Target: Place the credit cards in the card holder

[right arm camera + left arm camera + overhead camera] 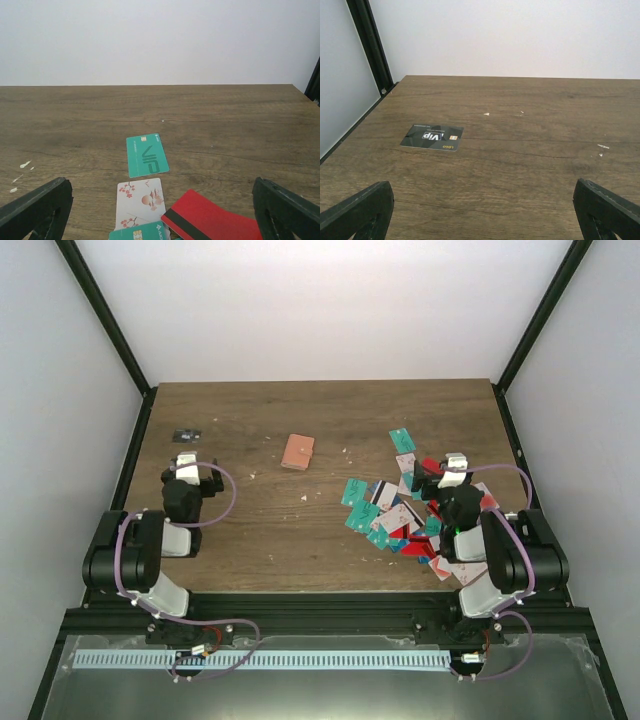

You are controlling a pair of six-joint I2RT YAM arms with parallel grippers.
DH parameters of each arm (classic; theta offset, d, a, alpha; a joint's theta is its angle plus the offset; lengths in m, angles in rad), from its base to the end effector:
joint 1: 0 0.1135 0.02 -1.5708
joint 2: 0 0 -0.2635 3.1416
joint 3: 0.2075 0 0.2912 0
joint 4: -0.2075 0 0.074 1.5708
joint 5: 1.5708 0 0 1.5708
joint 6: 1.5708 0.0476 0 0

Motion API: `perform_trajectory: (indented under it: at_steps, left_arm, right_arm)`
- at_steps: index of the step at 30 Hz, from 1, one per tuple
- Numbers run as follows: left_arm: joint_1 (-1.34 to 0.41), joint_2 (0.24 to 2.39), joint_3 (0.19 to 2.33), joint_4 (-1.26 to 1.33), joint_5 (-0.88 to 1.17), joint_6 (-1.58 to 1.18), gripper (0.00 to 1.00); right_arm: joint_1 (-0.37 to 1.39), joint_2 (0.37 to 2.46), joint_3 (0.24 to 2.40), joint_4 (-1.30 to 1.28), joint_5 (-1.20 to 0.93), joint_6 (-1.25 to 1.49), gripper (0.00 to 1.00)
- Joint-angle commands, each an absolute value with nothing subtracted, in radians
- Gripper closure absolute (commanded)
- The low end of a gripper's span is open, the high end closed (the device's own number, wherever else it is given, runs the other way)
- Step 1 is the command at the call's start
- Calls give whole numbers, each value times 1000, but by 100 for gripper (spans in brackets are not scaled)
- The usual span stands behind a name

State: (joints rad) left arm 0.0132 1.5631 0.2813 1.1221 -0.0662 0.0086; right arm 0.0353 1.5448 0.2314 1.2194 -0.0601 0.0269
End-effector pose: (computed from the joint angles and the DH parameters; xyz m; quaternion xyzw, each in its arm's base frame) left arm 0.2766 0.0068 0.1016 -0.0232 0.7608 0.0323 0.6478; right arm 0.2644 0.0122 0.1052 -0.0233 0.7391 0.0431 0.6718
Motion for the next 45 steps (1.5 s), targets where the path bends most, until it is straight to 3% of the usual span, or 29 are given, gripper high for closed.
perform_trajectory:
  at_steps: [1, 11, 15, 21, 26, 31, 34, 39, 45]
  left_arm:
    - [14, 1559, 284, 1169, -54, 17, 0]
    - [14, 1548, 283, 1170, -56, 15, 0]
    - [3, 1456, 372, 940, -83, 21, 0]
    - [-6, 1302, 469, 747, -116, -24, 0]
    - [-9, 1169, 718, 302, -66, -109, 0]
    - [-4, 1104, 955, -142, -78, -362, 0]
    - [5, 1076, 992, -257, -5, -450, 0]
    - [-4, 1158, 1141, -538, 178, -457, 0]
    - [-102, 1227, 1142, -697, 158, -418, 0]
  right_arm:
    - [21, 1543, 240, 1259, -61, 23, 0]
    - [21, 1545, 244, 1252, -61, 24, 0]
    - [22, 1500, 217, 1269, -50, 23, 0]
    - [23, 1190, 409, 676, -22, 103, 0]
    - [21, 1023, 623, 227, -13, 455, 0]
    - [27, 980, 719, 18, -106, 509, 0]
    - [40, 924, 683, -33, -86, 563, 0]
    - [55, 939, 679, -205, -98, 642, 0]
    - [55, 983, 733, -431, -70, 701, 0]
